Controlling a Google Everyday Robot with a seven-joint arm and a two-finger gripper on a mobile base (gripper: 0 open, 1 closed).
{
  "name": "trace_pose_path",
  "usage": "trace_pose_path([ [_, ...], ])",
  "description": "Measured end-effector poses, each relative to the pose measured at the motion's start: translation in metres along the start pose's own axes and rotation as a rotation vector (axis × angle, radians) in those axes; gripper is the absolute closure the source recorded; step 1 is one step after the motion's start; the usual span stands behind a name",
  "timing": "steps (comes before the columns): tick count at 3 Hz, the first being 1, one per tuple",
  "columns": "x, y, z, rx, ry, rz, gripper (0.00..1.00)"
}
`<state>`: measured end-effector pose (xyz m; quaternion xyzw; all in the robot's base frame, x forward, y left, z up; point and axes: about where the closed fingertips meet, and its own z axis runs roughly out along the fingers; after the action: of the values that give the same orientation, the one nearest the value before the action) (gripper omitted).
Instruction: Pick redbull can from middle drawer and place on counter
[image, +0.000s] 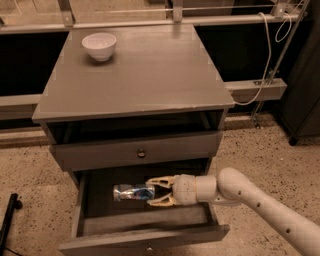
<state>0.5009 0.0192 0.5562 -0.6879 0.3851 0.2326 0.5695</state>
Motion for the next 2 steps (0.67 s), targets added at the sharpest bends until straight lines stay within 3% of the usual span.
trace_pose_path([
  [1, -0.053, -0.011, -0.030, -0.004, 0.053, -0.142, 1.00],
  [2, -0.094, -0.047, -0.068, -0.026, 0.089, -0.223, 1.00],
])
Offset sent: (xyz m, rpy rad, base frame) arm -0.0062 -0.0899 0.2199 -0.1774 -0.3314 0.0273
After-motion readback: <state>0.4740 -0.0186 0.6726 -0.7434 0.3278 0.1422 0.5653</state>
